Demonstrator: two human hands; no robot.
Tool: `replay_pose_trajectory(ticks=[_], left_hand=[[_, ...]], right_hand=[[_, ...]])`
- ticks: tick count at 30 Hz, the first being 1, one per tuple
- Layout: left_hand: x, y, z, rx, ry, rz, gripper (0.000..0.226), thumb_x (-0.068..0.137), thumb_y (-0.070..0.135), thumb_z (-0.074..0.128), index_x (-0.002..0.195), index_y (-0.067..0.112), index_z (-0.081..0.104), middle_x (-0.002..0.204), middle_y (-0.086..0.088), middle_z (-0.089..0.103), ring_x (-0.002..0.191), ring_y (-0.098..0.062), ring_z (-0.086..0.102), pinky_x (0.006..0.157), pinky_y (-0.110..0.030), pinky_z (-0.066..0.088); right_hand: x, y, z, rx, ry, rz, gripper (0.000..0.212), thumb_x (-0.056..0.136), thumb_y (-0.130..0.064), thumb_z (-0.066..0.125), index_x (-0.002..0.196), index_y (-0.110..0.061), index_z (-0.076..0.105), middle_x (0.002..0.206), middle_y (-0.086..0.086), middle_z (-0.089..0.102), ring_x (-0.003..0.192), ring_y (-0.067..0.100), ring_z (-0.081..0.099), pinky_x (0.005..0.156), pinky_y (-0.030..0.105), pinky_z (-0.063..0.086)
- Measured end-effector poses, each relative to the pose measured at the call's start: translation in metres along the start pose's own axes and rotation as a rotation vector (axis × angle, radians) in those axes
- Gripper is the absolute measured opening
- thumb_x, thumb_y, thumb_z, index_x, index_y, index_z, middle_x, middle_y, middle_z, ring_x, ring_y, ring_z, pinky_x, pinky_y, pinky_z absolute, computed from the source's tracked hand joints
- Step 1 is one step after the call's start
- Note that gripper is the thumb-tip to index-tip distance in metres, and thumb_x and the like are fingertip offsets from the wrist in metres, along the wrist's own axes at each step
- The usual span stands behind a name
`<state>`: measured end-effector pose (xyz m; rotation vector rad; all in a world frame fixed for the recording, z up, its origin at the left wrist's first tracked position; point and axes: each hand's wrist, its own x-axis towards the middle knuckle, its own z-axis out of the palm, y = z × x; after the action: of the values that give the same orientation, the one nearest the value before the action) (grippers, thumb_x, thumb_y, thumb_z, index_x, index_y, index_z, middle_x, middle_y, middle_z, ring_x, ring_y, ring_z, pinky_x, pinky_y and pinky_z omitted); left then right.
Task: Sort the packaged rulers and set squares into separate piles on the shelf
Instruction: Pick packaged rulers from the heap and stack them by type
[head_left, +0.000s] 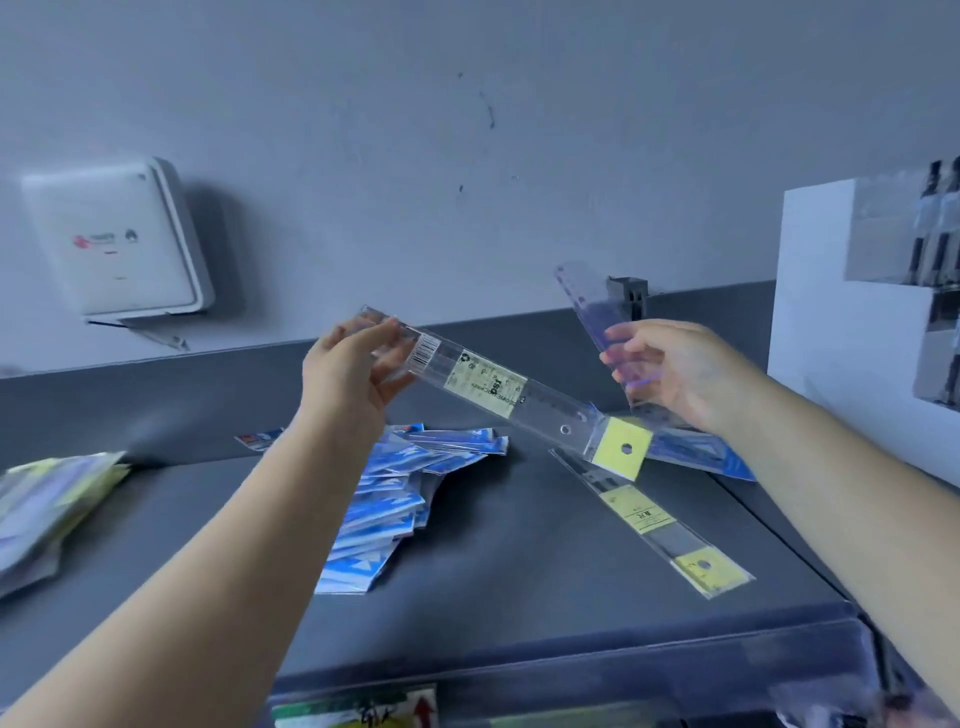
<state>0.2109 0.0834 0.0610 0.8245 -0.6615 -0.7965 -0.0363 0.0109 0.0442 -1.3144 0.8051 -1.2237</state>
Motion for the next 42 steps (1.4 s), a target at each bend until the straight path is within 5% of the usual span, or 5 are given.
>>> replay_pose_trajectory(ticks=[12,24,30,34,42], left_hand=[[-0.008,0.124,-0.166,0.066,0.328,0.387,0.017,0.084,0.008,0.066,0.082,0.022,0.056,0.067,0.009,0.066,0.065,-0.008,0.069,0.055,-0.016,0.048],[-0.003,0.192,-0.336,-0.075,0.635,0.428,0.025,0.087,-0.004,0.058,0.080,0.014,0.042,0.076,-0.002,0.060,0.066,-0.016,0.066,0.062,-0.025,0.058],[0.009,0.186,-0.396,0.047,0.544,0.334,0.025,0.084,-0.010,0.057,0.095,0.009,0.044,0.089,-0.015,0.058,0.074,-0.018,0.065,0.067,-0.032,0.059],[0.012,0.167,-0.414,0.396,0.492,0.157,0.029,0.085,-0.005,0.059,0.106,0.011,0.046,0.111,-0.019,0.056,0.087,-0.022,0.059,0.075,-0.035,0.056],[0.026,0.171,-0.441,1.108,0.351,0.236,0.016,0.084,0.022,0.065,0.098,0.016,0.060,0.088,0.004,0.060,0.077,-0.014,0.057,0.066,-0.026,0.045]], right_hand=[[-0.015,0.009,0.198,-0.017,-0.382,0.051,0.016,0.086,0.007,0.055,0.082,-0.007,0.062,0.059,0.002,0.067,0.042,0.007,0.058,0.040,0.015,0.046],[-0.036,0.045,0.375,-0.087,-0.565,0.147,0.011,0.085,0.003,0.059,0.086,-0.007,0.062,0.076,0.008,0.065,0.046,0.005,0.059,0.045,0.015,0.049],[-0.044,0.057,0.441,-0.122,-0.595,0.152,0.011,0.086,0.003,0.059,0.087,-0.008,0.061,0.078,0.008,0.065,0.047,0.005,0.062,0.047,0.015,0.051],[-0.043,0.068,0.469,-0.145,-0.584,0.185,0.011,0.085,0.005,0.059,0.085,-0.006,0.060,0.076,0.010,0.064,0.050,0.010,0.063,0.045,0.016,0.050],[-0.033,0.079,0.516,-0.237,-0.487,0.115,0.020,0.083,-0.010,0.069,0.100,-0.002,0.061,0.084,0.009,0.061,0.074,0.018,0.060,0.058,0.020,0.055]])
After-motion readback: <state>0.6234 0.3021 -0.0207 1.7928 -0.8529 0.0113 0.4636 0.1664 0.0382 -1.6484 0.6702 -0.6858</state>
